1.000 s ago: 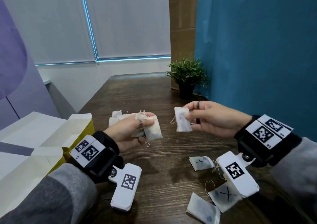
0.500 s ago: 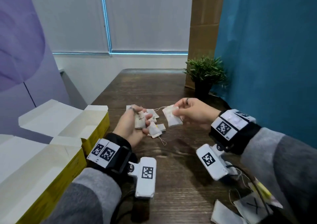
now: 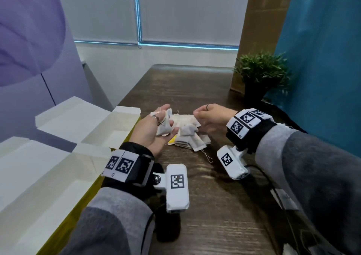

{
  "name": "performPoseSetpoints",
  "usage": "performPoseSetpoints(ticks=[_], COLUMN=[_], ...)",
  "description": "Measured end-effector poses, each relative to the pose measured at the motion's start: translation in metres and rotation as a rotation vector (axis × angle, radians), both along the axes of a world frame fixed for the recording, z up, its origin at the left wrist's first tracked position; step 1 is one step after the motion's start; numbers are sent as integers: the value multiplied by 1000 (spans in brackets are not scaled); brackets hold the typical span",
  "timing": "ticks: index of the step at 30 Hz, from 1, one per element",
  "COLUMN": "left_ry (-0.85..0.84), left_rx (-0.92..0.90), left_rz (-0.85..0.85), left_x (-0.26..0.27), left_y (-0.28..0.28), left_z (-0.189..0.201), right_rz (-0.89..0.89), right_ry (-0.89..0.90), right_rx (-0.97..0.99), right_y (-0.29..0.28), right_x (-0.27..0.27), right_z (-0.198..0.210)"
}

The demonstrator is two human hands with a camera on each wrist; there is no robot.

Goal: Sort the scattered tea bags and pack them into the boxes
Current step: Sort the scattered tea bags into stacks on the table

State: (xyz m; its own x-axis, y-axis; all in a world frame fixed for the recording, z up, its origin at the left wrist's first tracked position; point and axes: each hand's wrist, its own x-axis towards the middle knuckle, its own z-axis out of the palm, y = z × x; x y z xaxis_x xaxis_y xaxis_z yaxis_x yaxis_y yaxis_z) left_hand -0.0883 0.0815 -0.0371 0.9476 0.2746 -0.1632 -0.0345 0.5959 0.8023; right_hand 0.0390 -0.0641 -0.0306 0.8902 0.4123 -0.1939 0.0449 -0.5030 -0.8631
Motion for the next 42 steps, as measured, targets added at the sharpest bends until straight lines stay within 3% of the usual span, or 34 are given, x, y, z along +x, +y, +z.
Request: performPoseSetpoints(ticks=[6, 11, 15, 19, 22, 27, 30, 33, 38, 42], left_ry=[-69, -124, -190, -188, -155, -188, -164, -189, -106, -74], left_rx=[367, 630, 970, 1036, 1186, 1536, 1606, 1795, 1932, 1897], left_rz=[-38, -244, -552, -1009, -1184, -1220, -1257, -1247, -1211, -1145], left_x=[-12, -27, -39, -56, -65, -73, -74, -76, -74, -69], left_y=[-26, -71, -115, -154, -173, -192, -192, -192, -187, -176], left_z=[6, 17, 31, 26, 19, 11, 11, 9, 6, 5], right_rz=[8, 251, 393, 514, 539, 535, 489, 488, 574, 731], right_ry=[-76, -69, -15, -144, -242, -177, -142, -93, 1, 66], right_rx=[-41, -457, -660, -847, -902, -832, -647, -531, -521, -713], right_y=[-79, -147, -175, -180, -183, -193, -202, -209, -219, -220], right_x=[-25, -59, -79, -96, -101, -106, -113, -117, -128, -142], right_z=[42, 46, 26, 7, -1, 6, 21, 30, 35, 24])
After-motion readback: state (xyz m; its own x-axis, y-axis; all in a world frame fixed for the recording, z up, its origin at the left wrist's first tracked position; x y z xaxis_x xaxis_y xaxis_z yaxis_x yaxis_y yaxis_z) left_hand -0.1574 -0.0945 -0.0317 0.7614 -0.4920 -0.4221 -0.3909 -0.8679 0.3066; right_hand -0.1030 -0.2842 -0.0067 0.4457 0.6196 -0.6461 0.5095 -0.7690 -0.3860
